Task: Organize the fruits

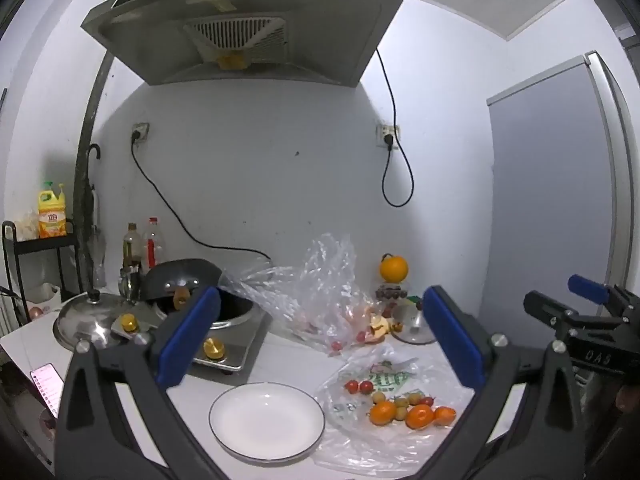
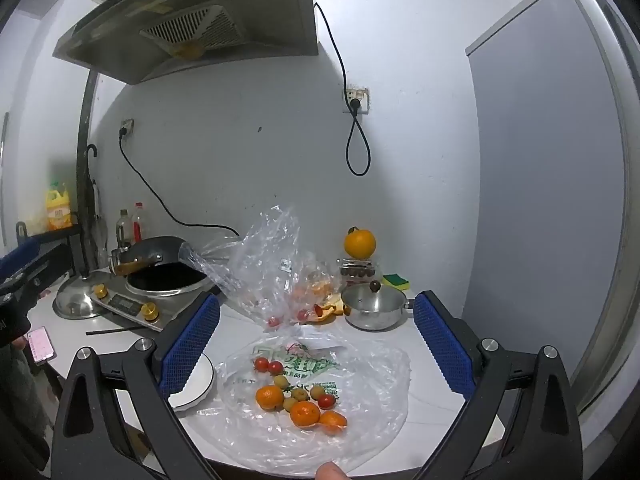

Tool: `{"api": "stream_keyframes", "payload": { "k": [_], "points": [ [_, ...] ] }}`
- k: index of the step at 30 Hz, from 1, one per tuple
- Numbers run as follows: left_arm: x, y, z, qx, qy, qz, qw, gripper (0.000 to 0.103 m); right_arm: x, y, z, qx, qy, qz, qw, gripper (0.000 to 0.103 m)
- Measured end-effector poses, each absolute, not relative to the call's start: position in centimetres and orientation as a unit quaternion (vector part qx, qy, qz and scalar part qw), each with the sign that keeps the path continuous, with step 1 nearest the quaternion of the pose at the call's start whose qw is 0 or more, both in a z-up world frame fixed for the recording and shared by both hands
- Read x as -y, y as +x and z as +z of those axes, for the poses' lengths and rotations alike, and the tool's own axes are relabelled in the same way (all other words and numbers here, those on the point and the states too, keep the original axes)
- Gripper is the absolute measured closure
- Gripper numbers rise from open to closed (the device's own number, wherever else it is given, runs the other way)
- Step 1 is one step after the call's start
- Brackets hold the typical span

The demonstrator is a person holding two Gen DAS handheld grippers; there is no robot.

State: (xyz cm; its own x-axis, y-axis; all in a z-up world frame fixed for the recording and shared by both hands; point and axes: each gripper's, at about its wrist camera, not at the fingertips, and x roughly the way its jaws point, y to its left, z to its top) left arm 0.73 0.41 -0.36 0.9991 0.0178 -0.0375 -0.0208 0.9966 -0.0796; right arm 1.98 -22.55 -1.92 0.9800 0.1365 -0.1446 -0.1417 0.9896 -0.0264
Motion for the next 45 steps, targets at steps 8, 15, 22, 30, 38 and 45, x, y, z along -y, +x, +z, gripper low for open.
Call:
{"api": "stream_keyframes", "payload": {
  "k": [8, 15, 22, 30, 38, 45],
  "points": [
    [-0.06, 0.77, -0.51, -0.017, -0.035, 0.012, 0.999, 0.0, 22.64, 1.99, -1.77, -0.075, -0.022, 0.068, 0.995, 0.004],
    [-0.08, 1.06, -0.79, -0.031, -0.035, 0.005, 0.999, 0.0, 22.43, 1.75, -1.93, -0.074, -0.023, 0.071, 0.994, 0.004],
    [0.0, 1.25, -0.88, -0.037, -0.04, 0.004, 0.999, 0.0, 22.34, 1.68, -1.94, -0.074, -0.022, 0.07, 0.995, 0.004],
    [0.23, 1.33, -0.86, -0.041, -0.034, -0.002, 0.999, 0.0, 22.45, 1.87, -2.21, -0.075, -0.016, 0.069, 0.995, 0.004],
    [-0.44, 1.24, -0.76, -0.04, -0.042, -0.001, 0.998, 0.0, 22.24, 1.98, -1.74, -0.076, -0.018, 0.074, 0.994, 0.004],
    [-0.58, 1.45, -0.99, -0.045, -0.04, -0.001, 0.998, 0.0, 22.42, 2.34, -1.51, -0.076, -0.018, 0.071, 0.994, 0.004]
  ]
}}
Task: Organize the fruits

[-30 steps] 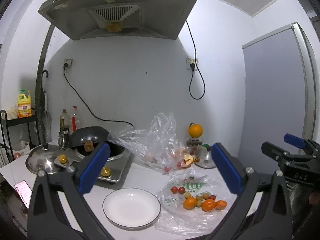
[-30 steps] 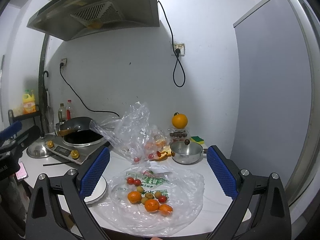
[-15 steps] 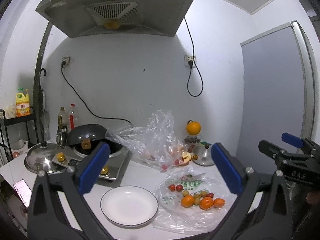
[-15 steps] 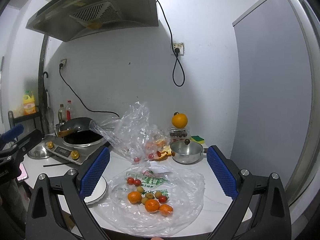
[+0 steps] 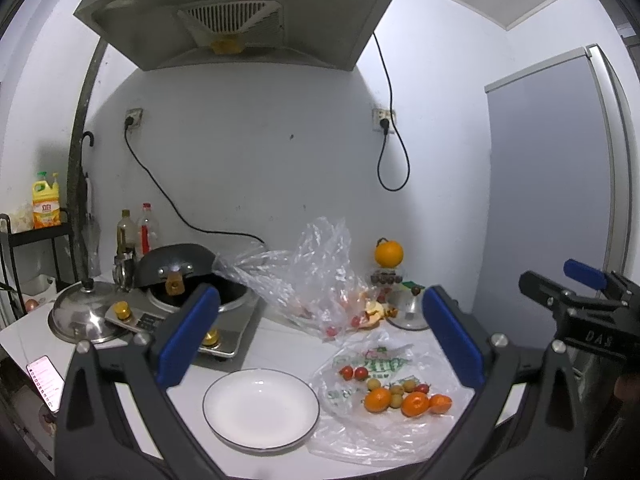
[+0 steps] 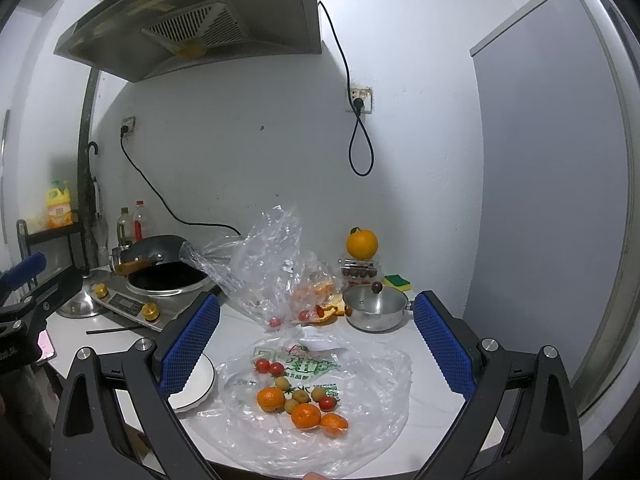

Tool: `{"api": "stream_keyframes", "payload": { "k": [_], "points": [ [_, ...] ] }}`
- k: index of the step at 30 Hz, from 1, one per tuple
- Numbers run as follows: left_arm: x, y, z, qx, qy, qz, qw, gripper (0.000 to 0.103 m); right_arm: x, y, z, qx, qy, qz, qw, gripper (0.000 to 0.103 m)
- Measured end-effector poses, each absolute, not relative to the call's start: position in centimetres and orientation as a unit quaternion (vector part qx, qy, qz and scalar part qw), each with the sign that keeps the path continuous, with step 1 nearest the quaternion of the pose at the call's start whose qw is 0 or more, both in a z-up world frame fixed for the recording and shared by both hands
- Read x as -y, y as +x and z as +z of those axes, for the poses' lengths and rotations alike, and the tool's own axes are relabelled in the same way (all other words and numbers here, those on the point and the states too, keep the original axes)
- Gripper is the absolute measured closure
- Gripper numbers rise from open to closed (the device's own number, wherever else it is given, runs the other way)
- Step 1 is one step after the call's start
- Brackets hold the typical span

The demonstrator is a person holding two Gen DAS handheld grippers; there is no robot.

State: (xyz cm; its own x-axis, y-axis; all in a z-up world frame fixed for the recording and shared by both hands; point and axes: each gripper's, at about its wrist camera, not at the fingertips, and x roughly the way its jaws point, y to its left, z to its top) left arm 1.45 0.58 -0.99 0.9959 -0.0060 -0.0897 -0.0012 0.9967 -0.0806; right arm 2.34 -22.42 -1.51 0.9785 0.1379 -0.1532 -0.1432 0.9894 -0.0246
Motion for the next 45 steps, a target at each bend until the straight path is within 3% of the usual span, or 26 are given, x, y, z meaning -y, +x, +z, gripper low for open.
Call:
{"api": "stream_keyframes", "payload": {
  "k": [32, 45],
  "points": [
    [1.2, 5.3, -3.1, -0.075, -0.039, -0.025, 0.996, 0.0, 23.5, 5.3, -3.3, -0.118, -0.019, 0.076, 0.99, 0.004],
    [3.5, 9.7, -7.7, -0.135, 0.01, -0.04, 0.99, 0.0, 26.4, 10.0, -8.8, -0.198, -0.013, 0.063, 0.978, 0.004]
  ]
}}
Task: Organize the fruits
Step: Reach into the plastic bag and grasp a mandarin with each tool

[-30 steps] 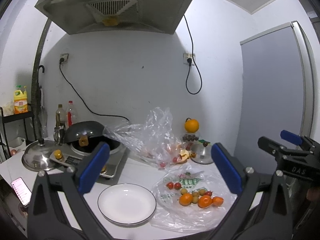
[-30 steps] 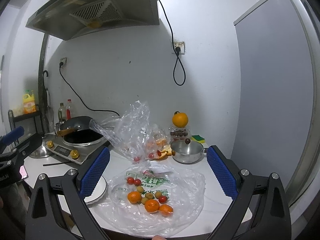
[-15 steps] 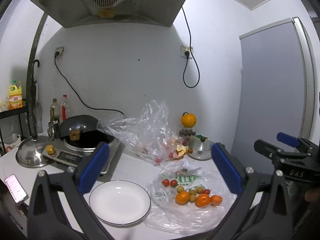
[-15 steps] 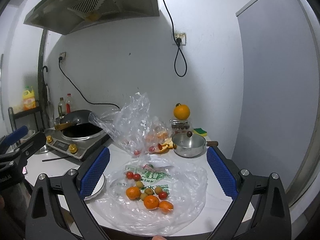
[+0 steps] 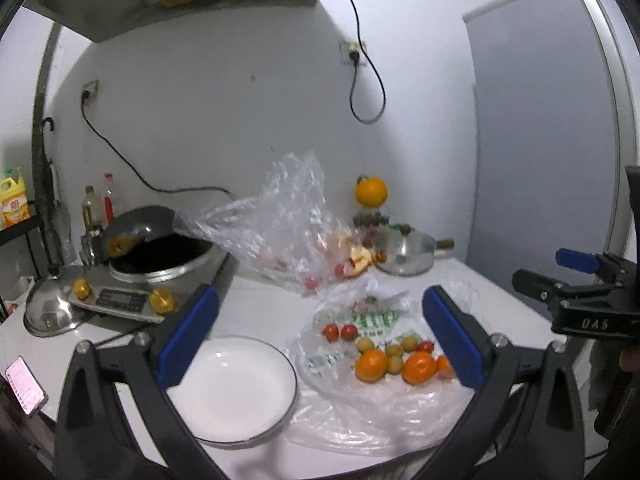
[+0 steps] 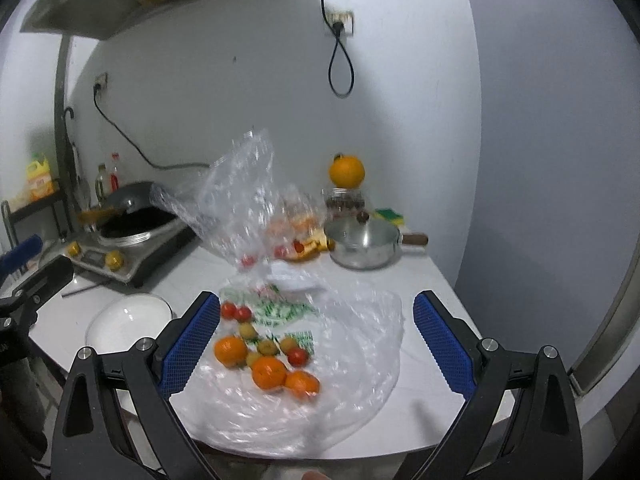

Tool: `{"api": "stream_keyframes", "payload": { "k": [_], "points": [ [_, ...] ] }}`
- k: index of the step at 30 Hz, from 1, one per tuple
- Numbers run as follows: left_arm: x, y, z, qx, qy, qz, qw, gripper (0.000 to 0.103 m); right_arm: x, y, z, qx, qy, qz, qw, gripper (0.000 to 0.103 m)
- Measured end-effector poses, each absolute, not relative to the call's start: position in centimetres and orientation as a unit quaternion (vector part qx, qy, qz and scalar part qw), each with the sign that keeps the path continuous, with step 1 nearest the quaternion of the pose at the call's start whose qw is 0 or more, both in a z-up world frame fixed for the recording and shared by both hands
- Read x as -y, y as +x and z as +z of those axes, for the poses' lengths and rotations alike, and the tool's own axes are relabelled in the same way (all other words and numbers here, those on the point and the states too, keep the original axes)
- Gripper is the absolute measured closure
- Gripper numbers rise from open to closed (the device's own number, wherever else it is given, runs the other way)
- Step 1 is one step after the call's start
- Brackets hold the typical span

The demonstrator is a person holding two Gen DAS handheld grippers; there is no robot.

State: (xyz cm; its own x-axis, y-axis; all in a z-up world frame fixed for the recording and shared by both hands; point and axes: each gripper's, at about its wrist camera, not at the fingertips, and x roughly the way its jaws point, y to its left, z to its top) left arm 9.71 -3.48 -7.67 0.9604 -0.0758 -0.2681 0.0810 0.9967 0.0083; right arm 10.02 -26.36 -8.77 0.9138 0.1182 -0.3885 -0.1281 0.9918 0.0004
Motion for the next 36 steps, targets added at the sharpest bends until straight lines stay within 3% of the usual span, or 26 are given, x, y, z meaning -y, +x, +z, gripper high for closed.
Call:
{"api": "stream_keyframes", "payload": {
  "k": [13, 19, 23, 30, 34, 36],
  "points": [
    [7.3, 15.6, -14.0, -0.232, 0.068, -0.06, 0.968, 0.001, 26.9, 14.9, -15.9, -0.282, -0.027, 0.094, 0.954, 0.013],
    [8.7, 17.2, -15.4, -0.248, 0.093, -0.072, 0.962, 0.001, 27.5, 16.7, -17.6, -0.302, -0.017, 0.105, 0.947, 0.029],
    [9.2, 18.5, -16.8, -0.271, 0.106, -0.077, 0.954, 0.013, 27.6, 18.0, -18.9, -0.325, -0.007, 0.122, 0.938, 0.044],
    [9.5, 20.3, -18.1, -0.289, 0.105, -0.079, 0.948, 0.015, 27.1, 19.0, -20.3, -0.352, 0.005, 0.178, 0.919, 0.054],
    [9.9, 21.8, -19.2, -0.318, 0.107, -0.096, 0.937, 0.029, 27.3, 19.4, -20.9, -0.361, 0.016, 0.195, 0.912, 0.054],
    [10.3, 22.3, -19.5, -0.323, 0.114, -0.099, 0.934, 0.029, 27.6, 19.6, -21.1, -0.359, 0.028, 0.2, 0.911, 0.054]
  ]
}}
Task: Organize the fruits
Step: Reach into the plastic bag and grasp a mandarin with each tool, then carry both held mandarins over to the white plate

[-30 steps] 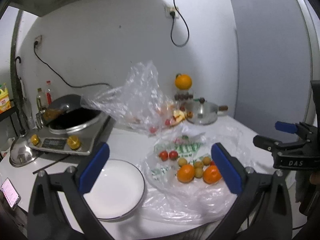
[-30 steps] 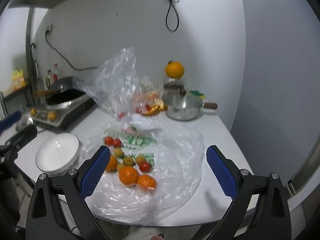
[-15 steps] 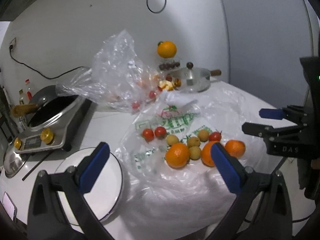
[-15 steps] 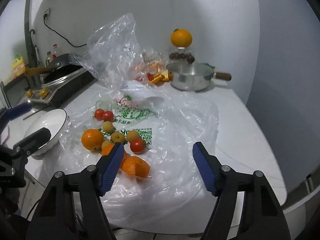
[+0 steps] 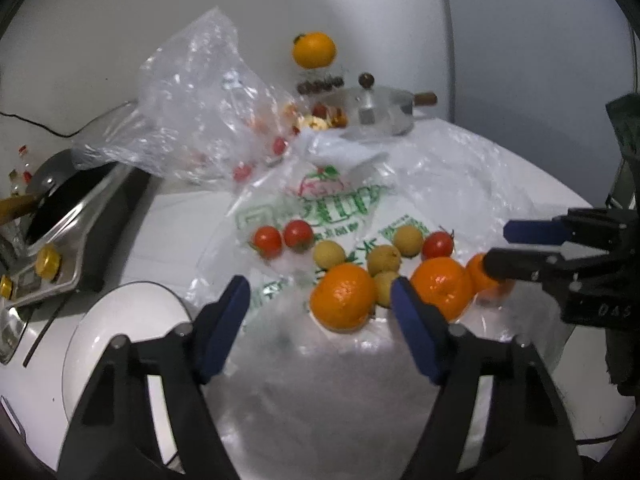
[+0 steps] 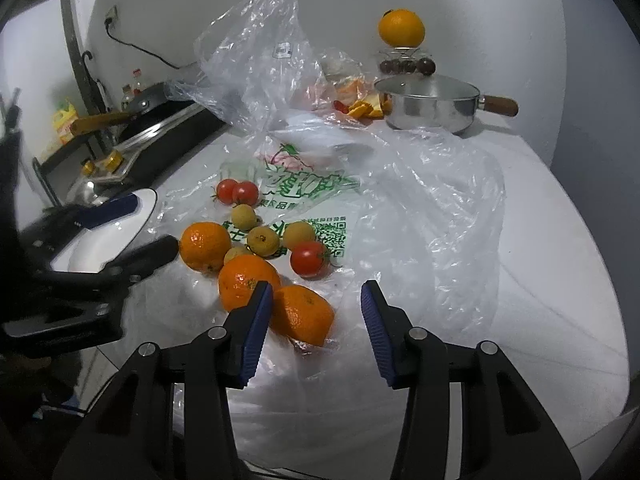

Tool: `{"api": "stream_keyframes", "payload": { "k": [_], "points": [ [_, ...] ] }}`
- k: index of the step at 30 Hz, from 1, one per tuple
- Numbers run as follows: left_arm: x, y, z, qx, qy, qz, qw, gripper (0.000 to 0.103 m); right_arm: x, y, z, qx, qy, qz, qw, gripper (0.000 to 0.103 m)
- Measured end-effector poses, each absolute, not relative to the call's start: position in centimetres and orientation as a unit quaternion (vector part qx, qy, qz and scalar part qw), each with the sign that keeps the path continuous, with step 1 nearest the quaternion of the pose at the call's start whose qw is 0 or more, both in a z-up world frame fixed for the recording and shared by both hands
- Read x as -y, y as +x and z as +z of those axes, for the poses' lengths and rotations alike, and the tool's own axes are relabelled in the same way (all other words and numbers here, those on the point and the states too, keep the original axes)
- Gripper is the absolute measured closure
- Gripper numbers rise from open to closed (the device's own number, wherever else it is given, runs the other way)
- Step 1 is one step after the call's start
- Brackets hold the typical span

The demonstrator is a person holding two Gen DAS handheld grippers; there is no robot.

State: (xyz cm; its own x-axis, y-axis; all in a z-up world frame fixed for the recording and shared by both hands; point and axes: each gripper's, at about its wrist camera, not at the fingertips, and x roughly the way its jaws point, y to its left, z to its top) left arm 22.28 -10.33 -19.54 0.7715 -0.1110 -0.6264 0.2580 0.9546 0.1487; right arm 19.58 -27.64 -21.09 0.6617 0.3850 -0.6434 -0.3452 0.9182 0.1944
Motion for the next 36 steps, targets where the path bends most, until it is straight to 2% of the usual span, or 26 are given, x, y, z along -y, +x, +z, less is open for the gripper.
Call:
{"api": "stream_keyframes", "payload": {
  "k": [3, 5, 9, 12, 16, 18, 25, 36],
  "points": [
    [10.8, 22.7, -19.8, -0.327, 0.13, -0.106, 0.93, 0.03, 28.2, 19.9, -21.3, -0.361, 0.049, 0.21, 0.907, 0.054],
    [10.8, 23.1, -20.2, -0.337, 0.132, -0.114, 0.925, 0.044, 28.3, 19.9, -21.4, -0.365, 0.054, 0.216, 0.904, 0.054],
    [10.7, 23.8, -20.7, -0.348, 0.137, -0.116, 0.92, 0.045, 28.0, 19.9, -21.4, -0.377, 0.048, 0.228, 0.897, 0.054],
    [11.2, 24.0, -20.8, -0.351, 0.147, -0.126, 0.916, 0.051, 27.6, 19.9, -21.8, -0.381, 0.047, 0.238, 0.892, 0.054],
    [10.7, 24.6, -21.6, -0.381, 0.122, -0.145, 0.905, 0.052, 26.9, 20.0, -22.5, -0.389, 0.037, 0.241, 0.888, 0.055],
    [10.6, 24.7, -21.9, -0.387, 0.114, -0.147, 0.903, 0.053, 27.2, 20.0, -22.6, -0.389, 0.046, 0.244, 0.887, 0.06],
    [10.9, 25.0, -21.7, -0.387, 0.108, -0.161, 0.901, 0.058, 27.3, 19.6, -21.9, -0.369, 0.043, 0.247, 0.895, 0.061],
    [9.8, 24.1, -20.3, -0.378, 0.072, -0.176, 0.906, 0.059, 26.5, 18.9, -19.4, -0.324, 0.045, 0.261, 0.908, 0.061]
  ]
}}
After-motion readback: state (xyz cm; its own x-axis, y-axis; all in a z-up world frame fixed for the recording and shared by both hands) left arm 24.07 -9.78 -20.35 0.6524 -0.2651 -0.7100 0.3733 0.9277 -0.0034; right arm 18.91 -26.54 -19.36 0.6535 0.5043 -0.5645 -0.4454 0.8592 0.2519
